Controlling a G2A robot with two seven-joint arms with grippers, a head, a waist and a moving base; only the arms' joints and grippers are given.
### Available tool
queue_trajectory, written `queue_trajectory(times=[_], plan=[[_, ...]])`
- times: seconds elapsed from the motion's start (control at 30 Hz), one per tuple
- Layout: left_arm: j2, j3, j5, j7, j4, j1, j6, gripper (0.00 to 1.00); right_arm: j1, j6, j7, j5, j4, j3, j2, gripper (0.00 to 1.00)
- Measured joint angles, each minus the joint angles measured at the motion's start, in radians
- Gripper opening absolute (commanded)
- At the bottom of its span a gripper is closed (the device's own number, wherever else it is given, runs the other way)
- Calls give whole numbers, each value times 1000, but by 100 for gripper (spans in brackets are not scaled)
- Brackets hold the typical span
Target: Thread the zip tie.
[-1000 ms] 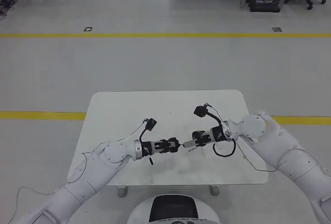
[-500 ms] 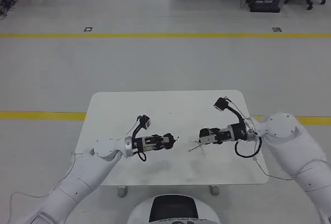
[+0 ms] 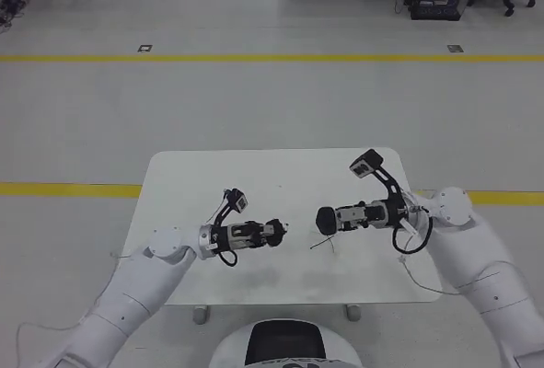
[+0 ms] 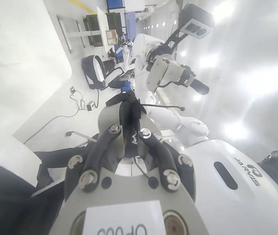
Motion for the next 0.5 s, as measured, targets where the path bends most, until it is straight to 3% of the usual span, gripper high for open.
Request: queue_trajectory(times=[0.23,0.5], plan=[[-13,-39,-28,-45,11,12,0,0,16,0,0,90,65,-47,-29,100],[-27,-67,-14,-65,18,24,0,0,36,0,0,164,75,-117,-45,100]])
